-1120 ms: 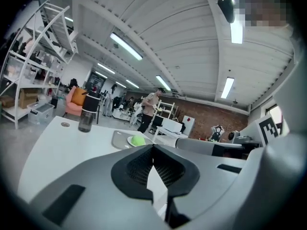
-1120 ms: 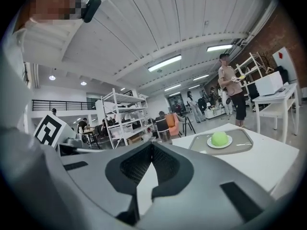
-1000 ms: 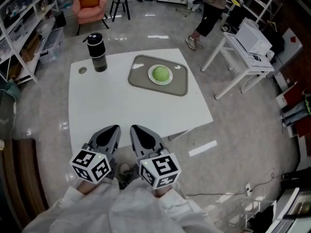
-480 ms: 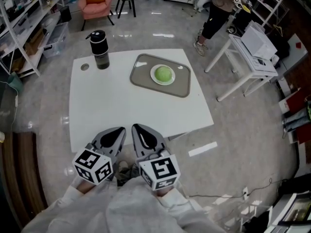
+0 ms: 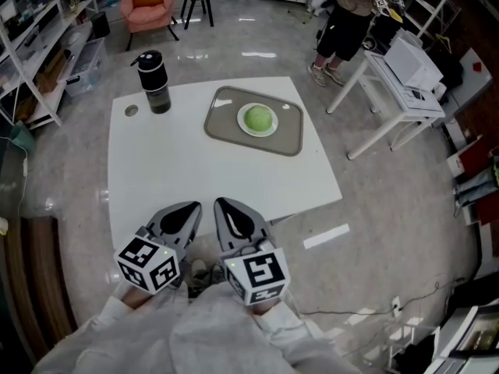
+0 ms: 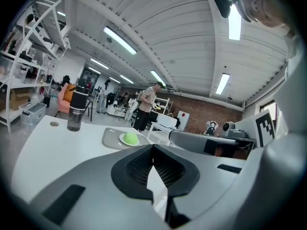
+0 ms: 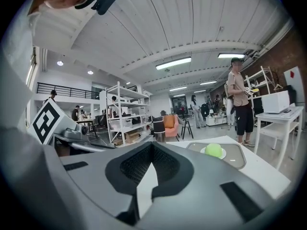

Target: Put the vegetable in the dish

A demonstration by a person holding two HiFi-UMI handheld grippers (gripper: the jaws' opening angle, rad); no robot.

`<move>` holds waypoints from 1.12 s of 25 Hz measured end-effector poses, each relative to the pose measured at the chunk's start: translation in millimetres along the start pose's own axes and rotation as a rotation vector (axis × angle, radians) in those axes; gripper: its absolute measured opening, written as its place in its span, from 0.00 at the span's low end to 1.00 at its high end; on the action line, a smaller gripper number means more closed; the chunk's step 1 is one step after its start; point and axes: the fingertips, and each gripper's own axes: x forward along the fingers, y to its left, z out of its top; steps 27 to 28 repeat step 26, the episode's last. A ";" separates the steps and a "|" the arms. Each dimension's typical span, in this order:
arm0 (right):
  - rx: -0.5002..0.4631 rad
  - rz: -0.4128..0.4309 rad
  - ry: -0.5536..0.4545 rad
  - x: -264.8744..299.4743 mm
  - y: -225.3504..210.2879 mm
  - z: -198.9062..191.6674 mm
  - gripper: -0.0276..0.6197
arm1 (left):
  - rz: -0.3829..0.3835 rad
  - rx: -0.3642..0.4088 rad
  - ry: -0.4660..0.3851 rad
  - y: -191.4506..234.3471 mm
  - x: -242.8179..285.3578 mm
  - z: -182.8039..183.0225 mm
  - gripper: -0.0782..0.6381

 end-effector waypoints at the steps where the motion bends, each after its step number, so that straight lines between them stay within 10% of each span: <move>1: 0.002 0.002 0.003 0.5 0.1 -0.8 0.06 | -0.002 0.000 0.001 -0.3 0.4 -0.4 0.12; 28: -0.024 0.022 0.059 8.6 -7.2 -4.1 0.06 | 0.013 -0.043 0.044 5.9 11.3 -7.4 0.12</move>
